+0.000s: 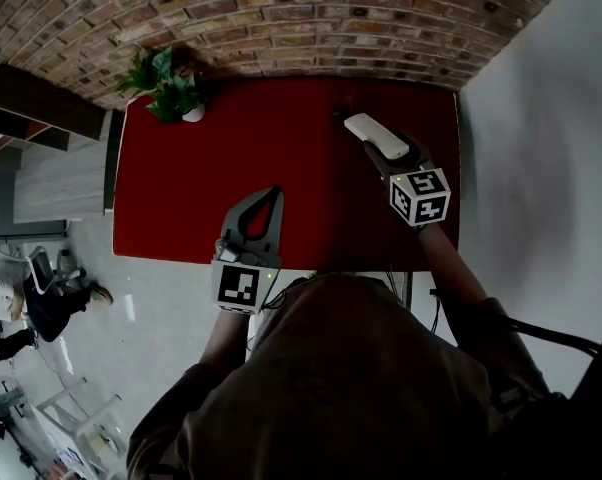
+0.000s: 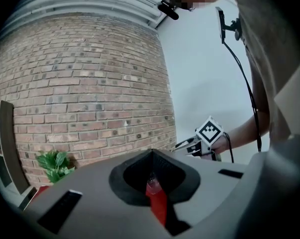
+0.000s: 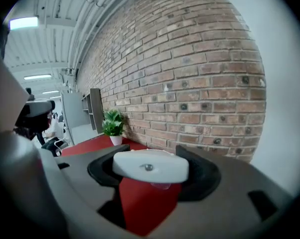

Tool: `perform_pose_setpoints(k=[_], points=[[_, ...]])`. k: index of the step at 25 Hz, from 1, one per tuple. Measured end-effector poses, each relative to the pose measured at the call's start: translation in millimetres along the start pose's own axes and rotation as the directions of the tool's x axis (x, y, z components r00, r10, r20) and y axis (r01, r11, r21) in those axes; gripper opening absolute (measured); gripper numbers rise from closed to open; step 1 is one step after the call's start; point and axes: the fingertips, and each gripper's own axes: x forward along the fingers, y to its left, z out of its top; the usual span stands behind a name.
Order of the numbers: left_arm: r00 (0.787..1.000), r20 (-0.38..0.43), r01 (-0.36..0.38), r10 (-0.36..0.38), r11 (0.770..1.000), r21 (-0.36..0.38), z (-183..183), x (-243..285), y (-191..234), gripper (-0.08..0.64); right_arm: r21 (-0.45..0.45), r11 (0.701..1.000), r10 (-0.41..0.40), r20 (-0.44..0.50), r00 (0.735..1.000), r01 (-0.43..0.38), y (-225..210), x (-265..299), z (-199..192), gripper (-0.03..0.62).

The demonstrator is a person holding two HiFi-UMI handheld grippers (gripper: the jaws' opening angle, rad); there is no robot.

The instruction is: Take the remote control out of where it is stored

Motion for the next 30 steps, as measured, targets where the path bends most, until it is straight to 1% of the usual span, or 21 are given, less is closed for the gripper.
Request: perform_pose_setpoints(k=[2, 6, 9, 13, 17, 19, 21, 24, 27, 30], points=[[1.0, -0.003, 0.017, -0.017, 1.0, 0.011, -1.8, 1.6, -5.2, 0.011, -0.004, 1.0, -0.001, 0.059, 0.998, 0.001, 3.1, -22.4, 20.7, 0.296], [0.998, 0.051, 0.036, -0.038, 0.999, 0.041, 17.4, 8.6, -12.1, 0.011, -0.038, 0.999, -0.014, 0.172, 0.985, 0.021, 9.2, -69.0, 59.0, 0.296], [0.995, 0.076, 0.056, -0.06, 0.997, 0.062, 30.5, 15.0, -17.8, 0.011, -0.057, 0.998, -0.026, 0.246, 0.969, 0.041, 9.4, -100.4, 81.9, 0.296], [0.991, 0.115, 0.067, -0.075, 0.995, 0.068, 48.1, 18.8, -22.2, 0.011, -0.095, 0.992, -0.048, 0.334, 0.942, 0.084, 9.8, -135.6, 104.5, 0.296], [0.988, 0.138, 0.066, -0.075, 0.995, 0.07, 60.1, 19.6, -22.0, 0.011, -0.068, 0.993, -0.064, 0.386, 0.92, 0.098, 12.7, -165.0, 119.1, 0.296], [0.989, 0.125, 0.063, -0.073, 0.995, 0.077, 59.5, 17.4, -20.5, 0.011, -0.049, 0.994, -0.07, 0.407, 0.911, 0.098, 15.9, -178.2, 124.9, 0.296], [0.991, 0.112, 0.058, -0.067, 0.995, 0.083, 57.0, 14.2, -18.2, 0.011, -0.06, 0.992, -0.072, 0.431, 0.899, 0.108, 21.4, -190.1, 128.0, 0.296], [0.989, 0.14, 0.043, -0.053, 0.996, 0.073, 67.6, 11.8, -16.0, 0.011, -0.078, 0.989, -0.072, 0.466, 0.882, 0.122, 26.1, -207.1, 127.2, 0.296], [0.99, 0.133, 0.037, -0.048, 0.996, 0.082, 69.0, 8.8, -14.7, 0.011, -0.071, 0.989, -0.074, 0.508, 0.858, 0.127, 32.4, -222.1, 127.6, 0.296], [0.99, 0.135, 0.036, -0.047, 0.996, 0.081, 70.2, 6.7, -15.4, 0.011, -0.098, 0.985, -0.071, 0.528, 0.846, 0.144, 36.4, -231.7, 121.4, 0.296]])
